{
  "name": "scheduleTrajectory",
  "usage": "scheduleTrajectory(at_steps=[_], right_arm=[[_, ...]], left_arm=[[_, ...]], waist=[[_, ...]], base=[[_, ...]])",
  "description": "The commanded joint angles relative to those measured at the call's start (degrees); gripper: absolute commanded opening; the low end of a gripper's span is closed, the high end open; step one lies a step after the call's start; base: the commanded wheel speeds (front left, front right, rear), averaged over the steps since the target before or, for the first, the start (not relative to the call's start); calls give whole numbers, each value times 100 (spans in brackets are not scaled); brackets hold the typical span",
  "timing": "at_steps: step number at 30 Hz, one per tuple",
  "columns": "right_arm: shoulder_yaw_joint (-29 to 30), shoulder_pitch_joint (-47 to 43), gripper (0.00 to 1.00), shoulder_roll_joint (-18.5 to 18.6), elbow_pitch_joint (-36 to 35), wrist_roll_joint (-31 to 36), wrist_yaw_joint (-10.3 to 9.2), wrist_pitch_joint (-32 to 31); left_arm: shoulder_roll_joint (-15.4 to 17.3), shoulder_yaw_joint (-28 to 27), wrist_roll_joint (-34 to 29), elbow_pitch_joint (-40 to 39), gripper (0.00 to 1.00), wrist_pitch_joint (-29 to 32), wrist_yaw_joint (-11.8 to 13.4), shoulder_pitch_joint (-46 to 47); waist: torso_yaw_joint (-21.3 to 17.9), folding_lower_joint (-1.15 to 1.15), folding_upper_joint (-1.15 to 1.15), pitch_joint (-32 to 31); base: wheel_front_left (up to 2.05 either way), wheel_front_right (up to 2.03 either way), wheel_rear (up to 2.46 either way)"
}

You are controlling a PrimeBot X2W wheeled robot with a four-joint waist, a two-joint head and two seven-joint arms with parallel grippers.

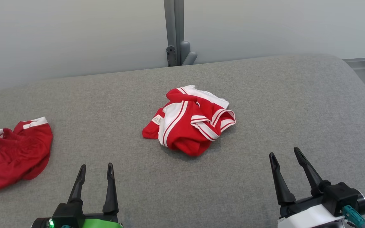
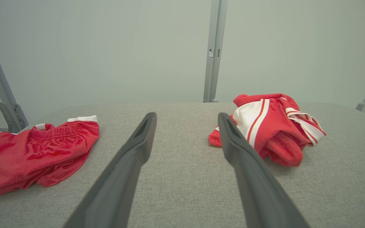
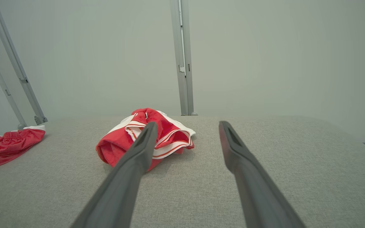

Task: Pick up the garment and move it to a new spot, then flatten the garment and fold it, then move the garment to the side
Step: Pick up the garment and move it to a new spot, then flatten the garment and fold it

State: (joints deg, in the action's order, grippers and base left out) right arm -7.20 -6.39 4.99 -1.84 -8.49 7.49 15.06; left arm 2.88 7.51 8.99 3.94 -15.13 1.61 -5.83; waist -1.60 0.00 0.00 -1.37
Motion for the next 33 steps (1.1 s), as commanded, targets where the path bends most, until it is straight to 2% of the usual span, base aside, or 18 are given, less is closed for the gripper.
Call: scheduleTrajectory(at_steps=[1, 26, 33], right_arm=[[-5, 11, 100, 6, 15, -30, 0, 19], [-104, 22, 100, 73, 12, -49, 0, 19], [-139, 117, 100, 69, 25, -18, 0, 19]], left_arm=[[2, 2, 27, 12, 100, 2, 11, -2], [3, 233, 144, 76, 100, 2, 64, 95], [4, 389, 136, 463, 100, 2, -164, 543]], waist=[[14, 0, 0, -2], [51, 0, 0, 43], [35, 0, 0, 231]], base=[[0, 0, 0], [0, 0, 0], [0, 0, 0]])
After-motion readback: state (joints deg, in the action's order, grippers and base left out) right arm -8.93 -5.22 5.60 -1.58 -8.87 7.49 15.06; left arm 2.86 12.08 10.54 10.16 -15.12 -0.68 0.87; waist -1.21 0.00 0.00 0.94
